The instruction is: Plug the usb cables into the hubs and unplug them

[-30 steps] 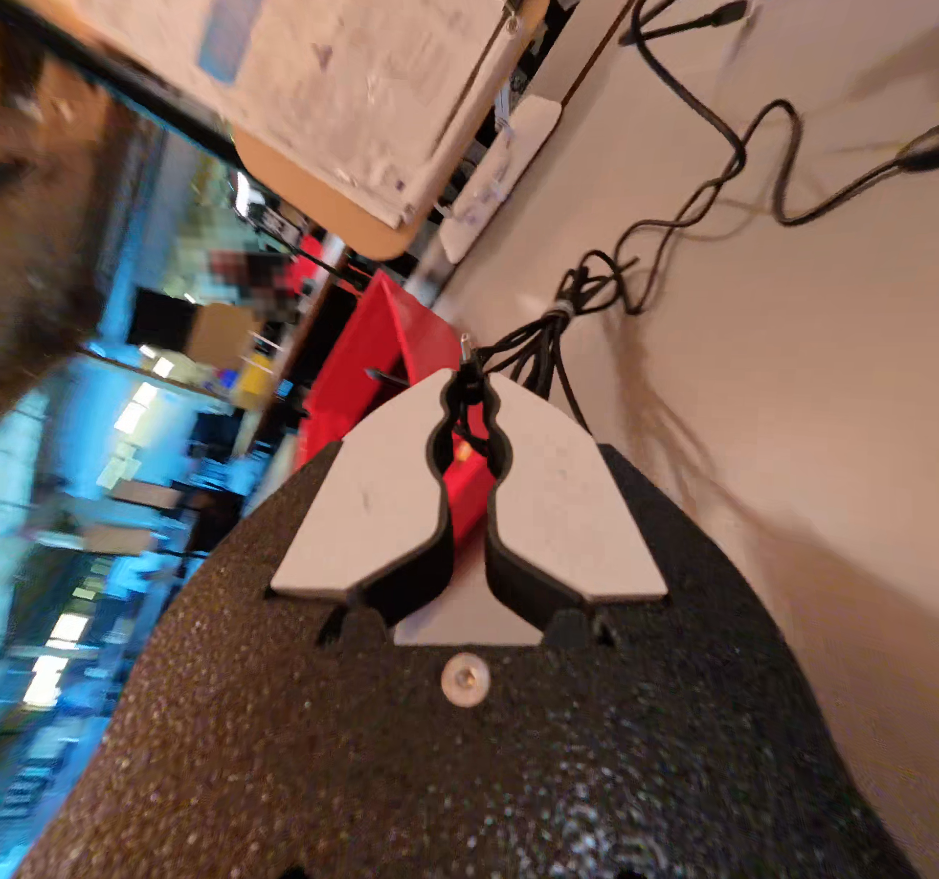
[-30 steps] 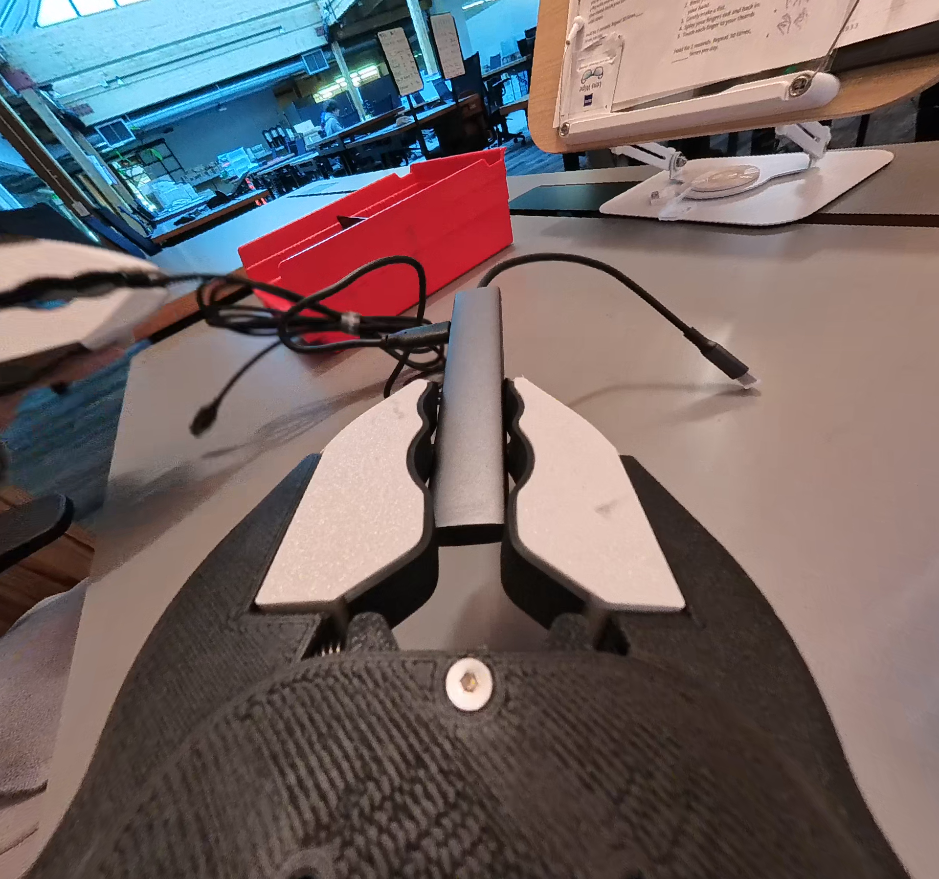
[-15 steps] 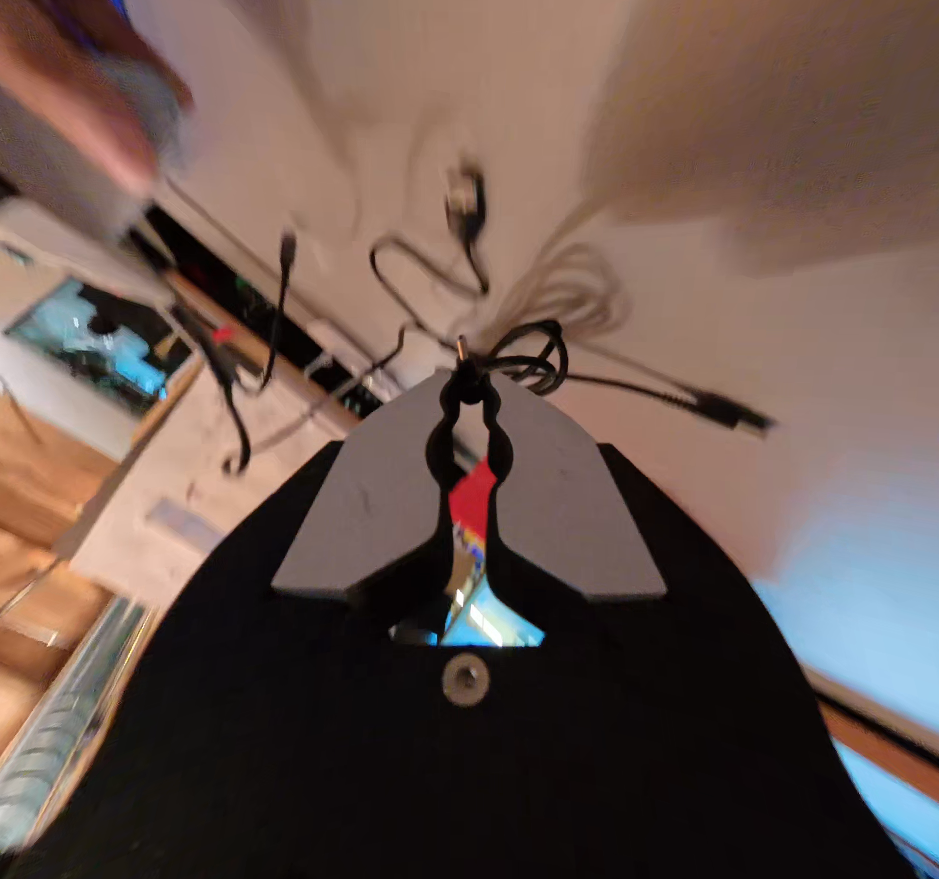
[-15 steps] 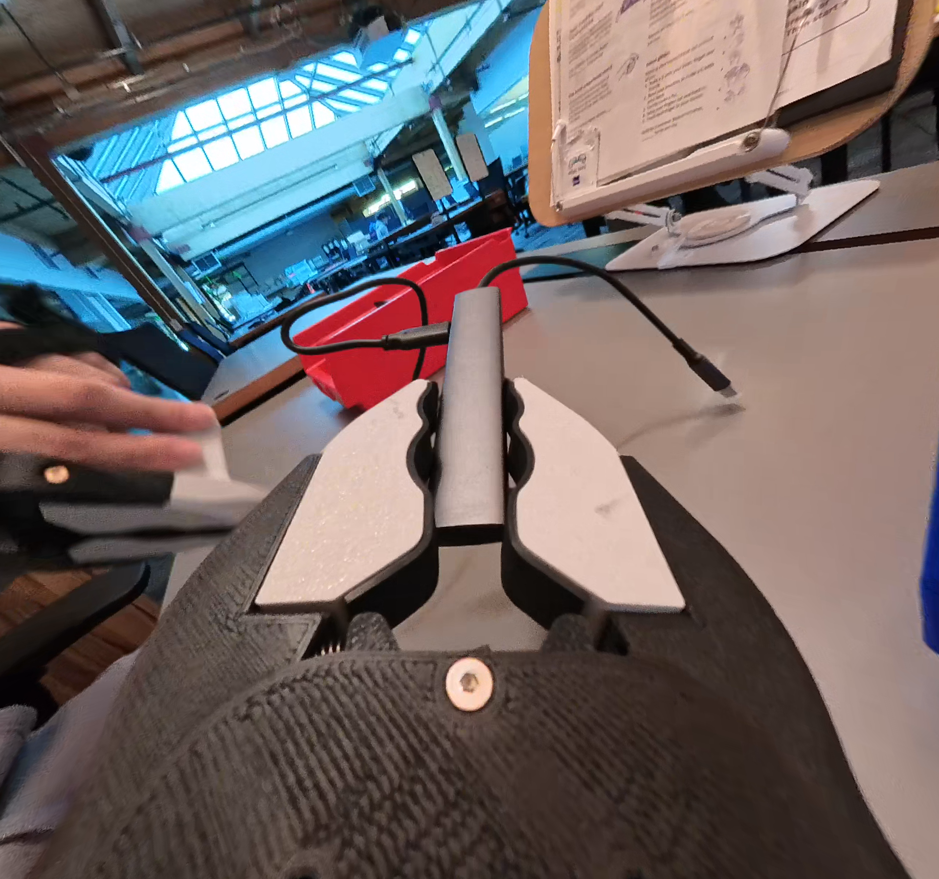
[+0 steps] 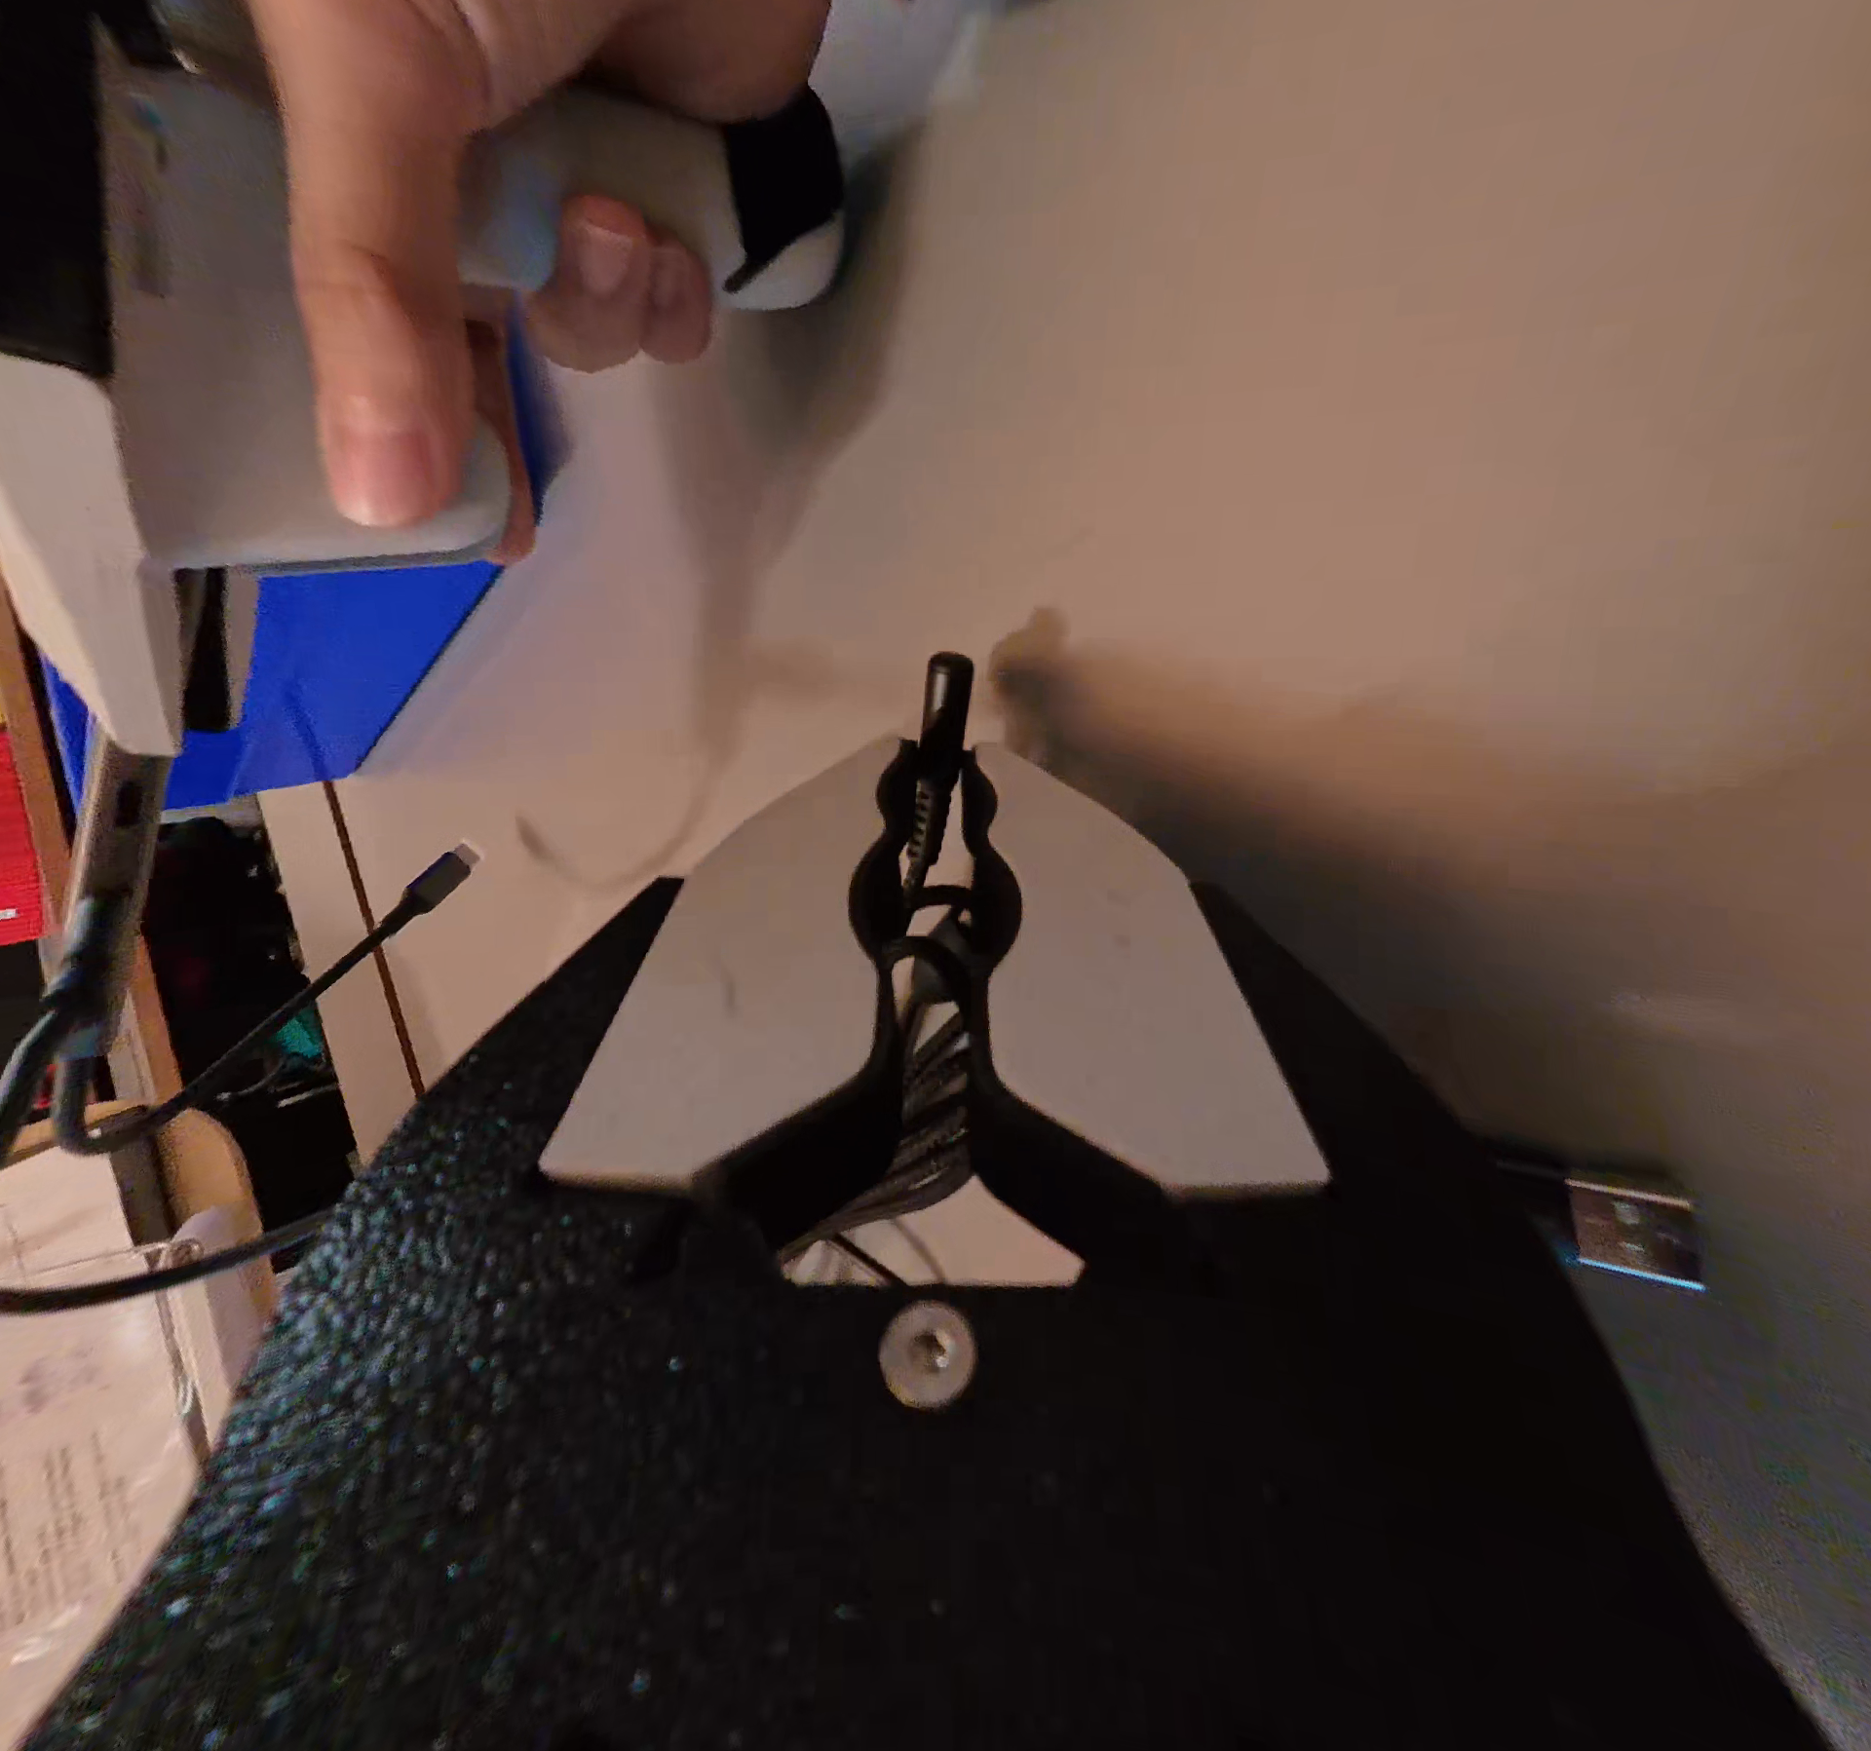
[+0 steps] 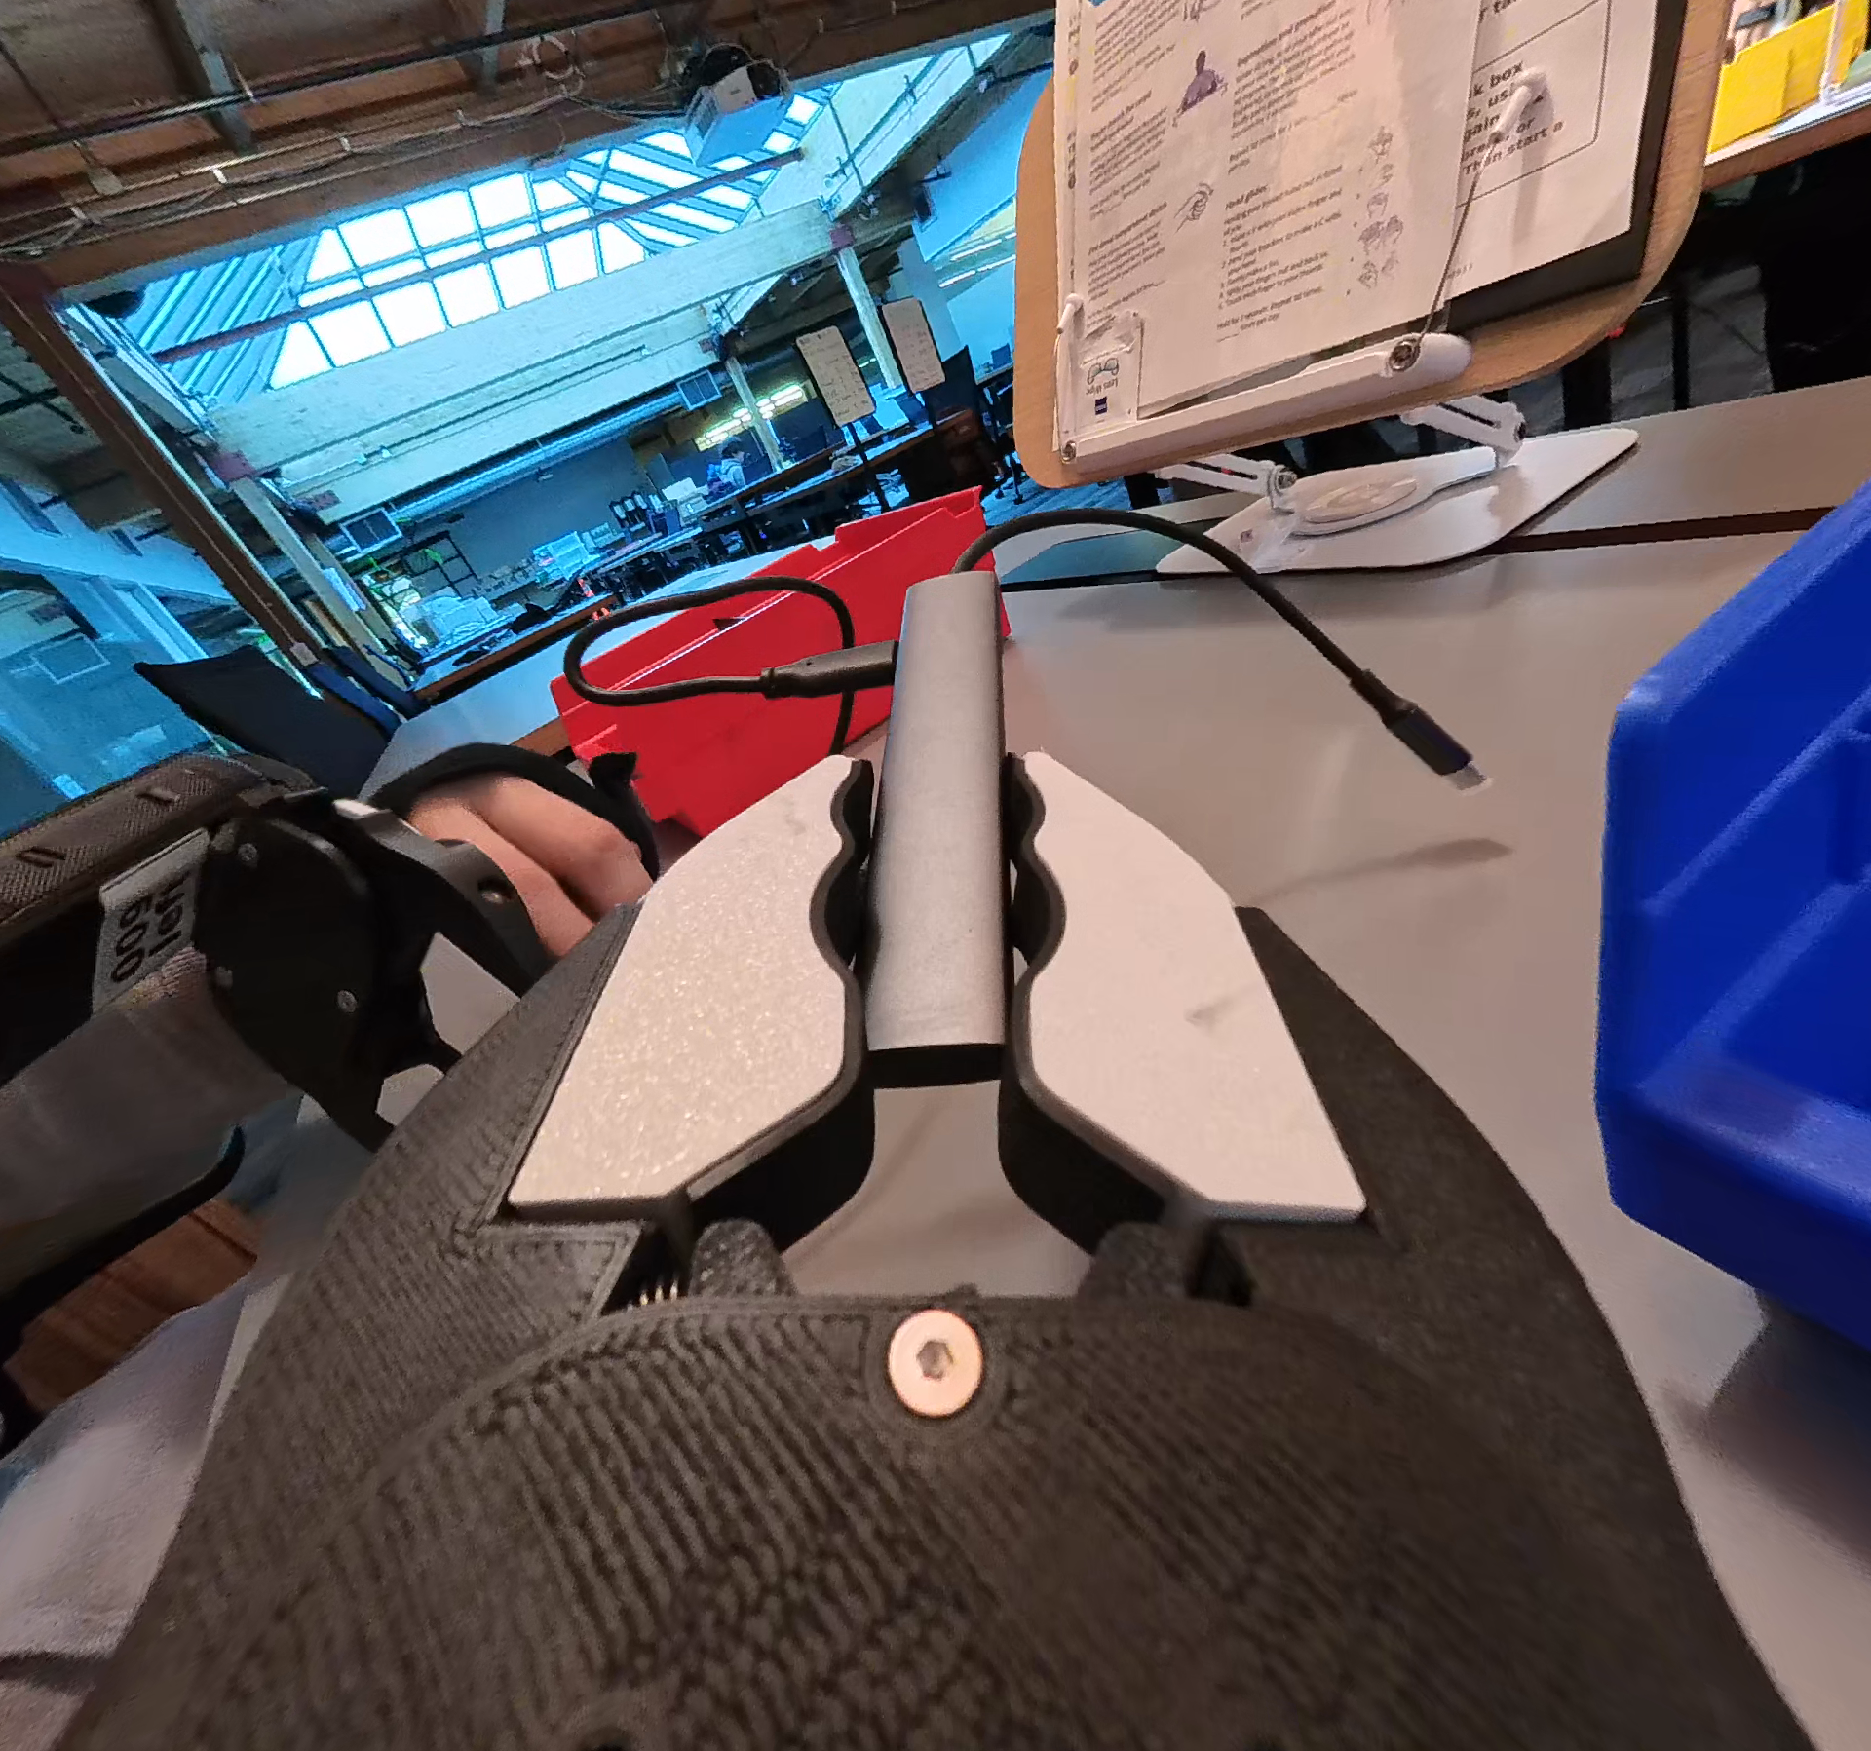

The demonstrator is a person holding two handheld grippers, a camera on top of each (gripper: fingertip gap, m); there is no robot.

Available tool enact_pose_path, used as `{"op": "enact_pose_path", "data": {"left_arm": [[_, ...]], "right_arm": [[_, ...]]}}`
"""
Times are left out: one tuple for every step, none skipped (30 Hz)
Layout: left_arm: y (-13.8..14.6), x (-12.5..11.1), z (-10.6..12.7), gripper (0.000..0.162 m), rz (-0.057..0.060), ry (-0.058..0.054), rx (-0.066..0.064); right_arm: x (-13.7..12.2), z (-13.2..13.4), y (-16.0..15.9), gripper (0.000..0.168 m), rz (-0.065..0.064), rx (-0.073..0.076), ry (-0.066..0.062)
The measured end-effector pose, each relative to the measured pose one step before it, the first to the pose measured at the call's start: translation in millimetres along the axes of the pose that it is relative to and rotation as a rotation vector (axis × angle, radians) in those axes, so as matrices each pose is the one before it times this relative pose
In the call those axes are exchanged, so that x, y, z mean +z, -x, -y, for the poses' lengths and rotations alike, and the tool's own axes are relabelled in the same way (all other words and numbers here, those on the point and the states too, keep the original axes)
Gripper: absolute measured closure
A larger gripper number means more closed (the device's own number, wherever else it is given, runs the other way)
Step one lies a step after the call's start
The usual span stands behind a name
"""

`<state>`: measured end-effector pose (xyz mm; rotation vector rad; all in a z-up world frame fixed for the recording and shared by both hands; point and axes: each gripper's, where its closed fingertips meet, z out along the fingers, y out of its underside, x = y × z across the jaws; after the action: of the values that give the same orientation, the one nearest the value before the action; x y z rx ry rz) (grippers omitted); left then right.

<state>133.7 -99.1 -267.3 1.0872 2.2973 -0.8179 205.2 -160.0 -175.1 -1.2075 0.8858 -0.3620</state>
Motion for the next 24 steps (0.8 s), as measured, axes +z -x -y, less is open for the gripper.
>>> {"op": "enact_pose_path", "data": {"left_arm": [[-0.25, -0.25, -0.68, 0.154, 0.0094, 0.0058, 0.0127], [-1.5, -0.2, -0.54, 0.154, 0.0023, 0.0125, 0.0233], [-4.06, 0.51, -0.51, 0.154, -0.0173, 0.0153, 0.0276], [-2.48, 1.22, -0.67, 0.154, -0.0081, 0.0175, 0.0231], [0.44, 1.71, 0.04, 0.154, 0.012, 0.0135, 0.0213], [-0.24, 1.27, 0.22, 0.154, 0.0004, 0.0075, 0.0239], [-0.92, 0.86, 0.14, 0.154, -0.0131, 0.0045, 0.0208], [-0.06, 0.58, 0.4, 0.154, -0.0128, -0.0014, 0.0136], [-0.17, 0.43, 0.24, 0.154, -0.0155, -0.0041, 0.0093], [-0.69, 0.57, 0.13, 0.154, -0.0203, -0.0026, 0.0066], [-1.07, 0.71, -0.01, 0.154, -0.0243, -0.0013, 0.0059], [-1.37, 0.85, 0.0, 0.154, -0.0238, 0.0009, 0.0098], [0.02, 0.51, 0.38, 0.154, -0.011, 0.0039, 0.0151], [0.44, 0.43, 0.07, 0.154, -0.0023, 0.0107, 0.0203], [0.9, 0.63, 0.09, 0.154, 0.0069, 0.0134, 0.019], [1.43, 0.99, 0.05, 0.154, 0.0145, 0.0112, 0.0119], [0.9, 1.06, 0.07, 0.154, 0.0143, 0.0061, 0.0065], [0.61, 0.79, 0.23, 0.154, 0.0149, 0.0012, 0.0025], [0.4, 0.47, 0.14, 0.154, 0.0149, -0.0013, -0.0012], [0.63, 0.05, 0.19, 0.154, 0.0145, -0.0041, -0.003], [1.0, -0.25, -0.01, 0.155, 0.0155, -0.0052, -0.0028], [0.43, 0.23, -0.46, 0.154, 0.0104, -0.0011, -0.0097], [1.19, 0.79, -1.85, 0.154, 0.0181, 0.0101, -0.0302], [1.24, 0.64, -3.3, 0.154, 0.0159, 0.022, -0.0414]], "right_arm": [[0.07, -0.06, -0.15, 0.142, 0.0023, 0.0034, 0.0002], [-0.13, 0.27, -0.32, 0.142, 0.0013, 0.0039, -0.0018], [-0.29, 0.3, -0.34, 0.143, 0.0007, 0.0045, -0.0027], [-0.24, 0.31, -0.29, 0.143, 0.0021, 0.0053, -0.0022], [-0.27, 0.23, -0.29, 0.143, 0.0015, 0.0047, -0.002], [-0.16, 0.22, -0.35, 0.143, -0.0007, 0.003, -0.0015], [-0.04, 0.01, -0.11, 0.143, -0.0003, 0.0005, -0.0005], [0.08, -0.13, 0.09, 0.143, -0.0007, -0.0016, 0.0007], [0.36, -0.34, 0.3, 0.143, -0.0002, -0.0028, 0.0028], [0.38, -0.57, 0.45, 0.143, 0.001, -0.0029, 0.0045], [0.49, -0.52, 0.29, 0.143, -0.0004, -0.0034, 0.0039], [0.32, -0.43, 0.22, 0.143, -0.0015, -0.0033, 0.0032], [0.36, -0.47, 0.1, 0.143, -0.0004, -0.002, 0.0039], [0.35, -0.37, 0.18, 0.143, -0.0004, -0.0016, 0.003], [0.12, -0.17, 0.14, 0.143, 0.0, -0.0015, 0.0012], [-0.04, 0.12, 0.09, 0.143, 0.0002, -0.0006, -0.0004], [-0.17, 0.15, -0.06, 0.143, -0.0003, 0.0003, -0.0016], [-0.06, 0.12, -0.03, 0.143, 0.0005, 0.0012, -0.0011], [-0.14, 0.17, 0.0, 0.143, 0.0002, 0.0006, -0.001], [-0.14, 0.09, -0.13, 0.143, -0.0003, 0.0003, -0.001], [0.05, -0.02, 0.05, 0.143, 0.0005, 0.0007, 0.0003], [0.08, -0.13, 0.03, 0.142, 0.0004, -0.0004, 0.0009], [0.14, -0.06, 0.27, 0.142, 0.0004, -0.001, 0.001], [0.07, -0.18, 0.1, 0.142, 0.0002, -0.0008, 0.0009]]}}
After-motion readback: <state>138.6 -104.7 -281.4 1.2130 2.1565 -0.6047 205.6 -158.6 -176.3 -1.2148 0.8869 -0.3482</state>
